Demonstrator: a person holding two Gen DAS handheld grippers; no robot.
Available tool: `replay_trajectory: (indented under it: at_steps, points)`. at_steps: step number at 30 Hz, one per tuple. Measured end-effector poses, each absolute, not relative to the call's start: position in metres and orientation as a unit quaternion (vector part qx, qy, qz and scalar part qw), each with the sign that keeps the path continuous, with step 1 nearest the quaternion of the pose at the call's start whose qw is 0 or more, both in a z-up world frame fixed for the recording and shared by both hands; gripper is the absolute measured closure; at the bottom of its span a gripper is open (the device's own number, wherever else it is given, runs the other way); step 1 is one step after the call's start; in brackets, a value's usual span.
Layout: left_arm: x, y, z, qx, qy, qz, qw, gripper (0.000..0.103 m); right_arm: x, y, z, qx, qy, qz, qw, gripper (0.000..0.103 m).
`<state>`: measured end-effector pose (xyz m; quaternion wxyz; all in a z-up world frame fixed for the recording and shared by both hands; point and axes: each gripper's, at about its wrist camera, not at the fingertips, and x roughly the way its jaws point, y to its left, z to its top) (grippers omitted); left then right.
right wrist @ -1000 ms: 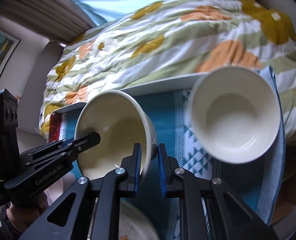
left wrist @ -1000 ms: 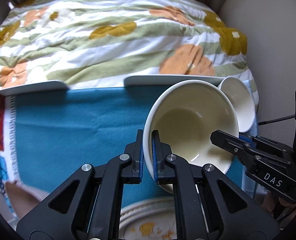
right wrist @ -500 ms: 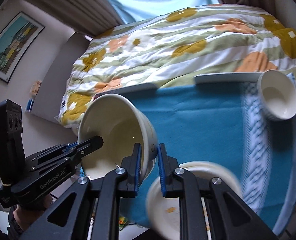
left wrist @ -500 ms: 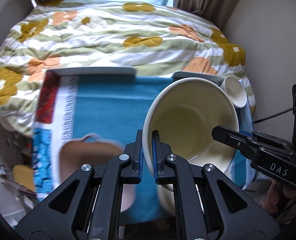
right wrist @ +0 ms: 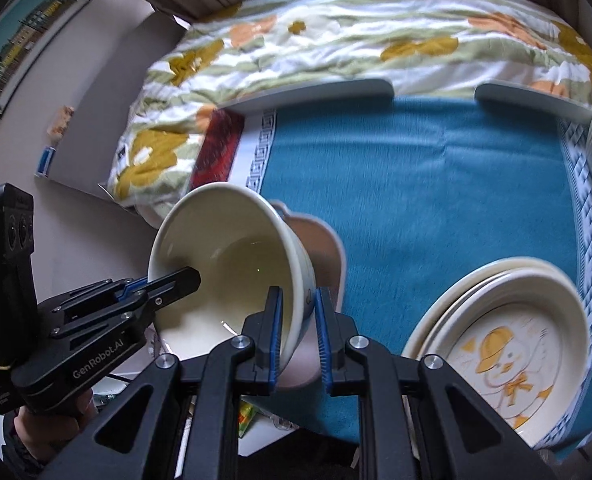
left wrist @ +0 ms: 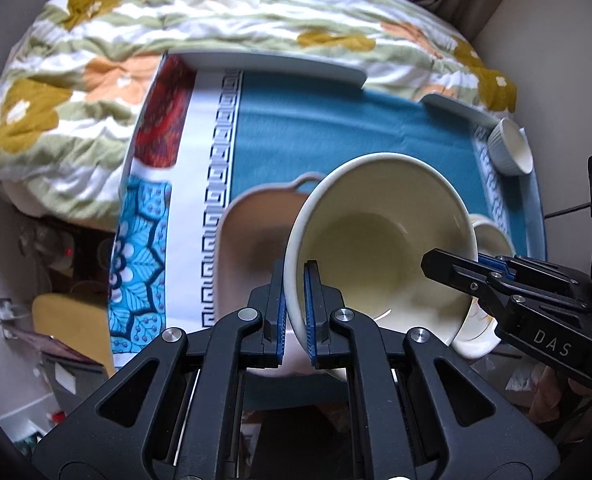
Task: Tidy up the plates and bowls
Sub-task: 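Carry the cream bowl with both tools into the mauve basin and open both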
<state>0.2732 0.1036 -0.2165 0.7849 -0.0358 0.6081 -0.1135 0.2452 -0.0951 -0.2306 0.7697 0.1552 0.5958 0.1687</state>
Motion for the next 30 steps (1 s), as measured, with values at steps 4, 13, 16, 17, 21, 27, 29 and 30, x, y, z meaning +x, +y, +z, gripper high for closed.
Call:
replay_trajectory:
  at_steps: [4, 13, 16, 17, 21, 27, 29, 30]
  points:
    - [0.277, 0.108, -0.236, -0.028, 0.623, -0.113, 0.773, 0.097, 0.248, -0.079, -0.252, 0.144, 0.616, 0.161, 0.757, 0.088]
    - [0.286, 0.107, -0.277, 0.010, 0.654, -0.114, 0.748, 0.096, 0.256, -0.068, -0.276, 0.118, 0.642, 0.150, 0.743, 0.088]
    - [0.289, 0.103, -0.286, 0.024, 0.658, -0.110, 0.744, 0.096, 0.256, -0.067, -0.283, 0.113, 0.649, 0.147, 0.738, 0.088]
    - [0.290, 0.103, -0.287, 0.031, 0.658, -0.109, 0.744, 0.096, 0.256, -0.067, -0.284, 0.114, 0.649, 0.146, 0.737, 0.088]
    - [0.291, 0.102, -0.288, 0.040, 0.656, -0.107, 0.746, 0.096, 0.260, -0.067, -0.284, 0.113, 0.647, 0.144, 0.740, 0.088]
    - [0.290, 0.095, -0.282, 0.065, 0.644, -0.102, 0.756, 0.096, 0.261, -0.066, -0.284, 0.117, 0.647, 0.144, 0.740, 0.088]
    - [0.289, 0.094, -0.278, 0.071, 0.638, -0.103, 0.760, 0.096, 0.258, -0.068, -0.282, 0.115, 0.645, 0.143, 0.741, 0.088]
    - [0.289, 0.093, -0.277, 0.070, 0.637, -0.104, 0.760, 0.096, 0.258, -0.068, -0.282, 0.115, 0.646, 0.143, 0.741, 0.088]
